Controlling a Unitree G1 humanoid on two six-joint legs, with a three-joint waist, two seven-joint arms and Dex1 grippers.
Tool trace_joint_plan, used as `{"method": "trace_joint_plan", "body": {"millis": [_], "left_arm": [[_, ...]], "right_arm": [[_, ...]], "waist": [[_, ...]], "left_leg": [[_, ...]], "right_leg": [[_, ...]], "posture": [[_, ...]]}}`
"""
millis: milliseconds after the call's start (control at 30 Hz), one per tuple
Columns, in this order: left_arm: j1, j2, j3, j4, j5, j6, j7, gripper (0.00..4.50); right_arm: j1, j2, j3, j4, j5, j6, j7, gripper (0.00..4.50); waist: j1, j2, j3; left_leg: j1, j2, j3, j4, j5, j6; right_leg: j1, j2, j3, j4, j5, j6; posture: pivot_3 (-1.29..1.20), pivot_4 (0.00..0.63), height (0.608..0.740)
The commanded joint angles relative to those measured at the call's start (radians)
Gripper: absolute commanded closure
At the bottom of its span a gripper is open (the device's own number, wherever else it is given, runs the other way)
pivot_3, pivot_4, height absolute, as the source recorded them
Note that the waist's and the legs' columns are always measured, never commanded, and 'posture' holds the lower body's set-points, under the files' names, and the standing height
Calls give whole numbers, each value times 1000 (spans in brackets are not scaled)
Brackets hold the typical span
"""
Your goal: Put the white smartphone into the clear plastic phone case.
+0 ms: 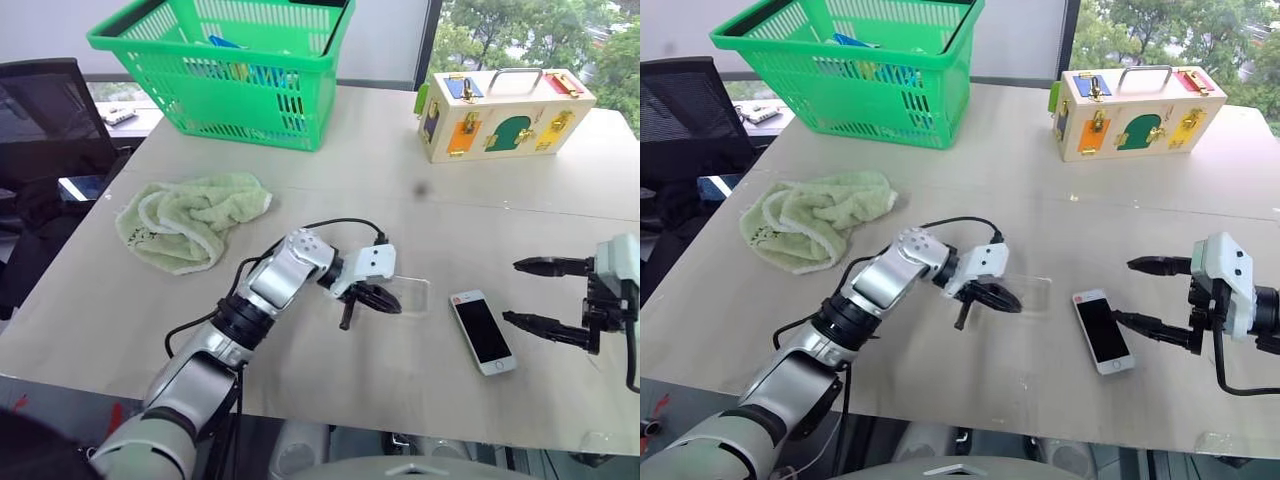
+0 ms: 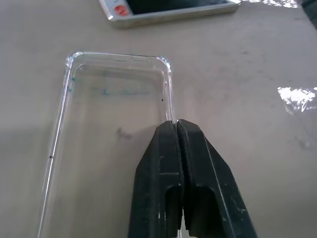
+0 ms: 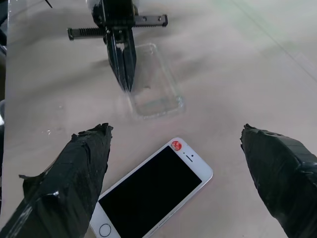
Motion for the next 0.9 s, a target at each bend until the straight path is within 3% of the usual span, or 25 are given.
{"method": "trace_joint_plan", "body": {"millis": [33, 133, 233, 500, 900], "left_arm": [[-18, -2, 62, -29, -50, 5, 10, 2864], [4, 13, 143, -103, -141, 58, 9, 1352], [68, 92, 257, -236, -265, 108, -26, 25], [183, 272, 420, -440, -461, 243, -14, 25], [249, 338, 463, -488, -534, 193, -4, 25]], "right_arm": [[-4, 36, -55, -78, -20, 69, -140, 0], [26, 83, -69, -151, -28, 152, -263, 0], [124, 149, -44, -303, -37, 260, -401, 0], [142, 352, 120, -529, -62, 516, -793, 0], [105, 544, 256, -500, -156, 779, -1061, 0]], "waist": [[-2, 0, 0], [-2, 0, 0], [-3, 1, -1], [-1, 4, -1], [-4, 4, -1]], "left_leg": [[0, 0, 0, 0, 0, 0], [0, 1, 0, 0, 0, 0], [0, 3, 0, -1, 0, 0], [1, 3, 1, 0, 0, 0], [0, 3, 1, -2, 0, 0]], "right_leg": [[0, 0, 0, 0, 0, 0], [0, 0, 0, 0, 0, 0], [-1, 1, 0, 0, 1, -2], [0, 0, 2, 0, 0, 0], [-2, 2, 4, -1, 1, -1]], "posture": [[0, 150, 740], [0, 150, 740], [0, 150, 740], [0, 150, 740], [0, 150, 740]]}}
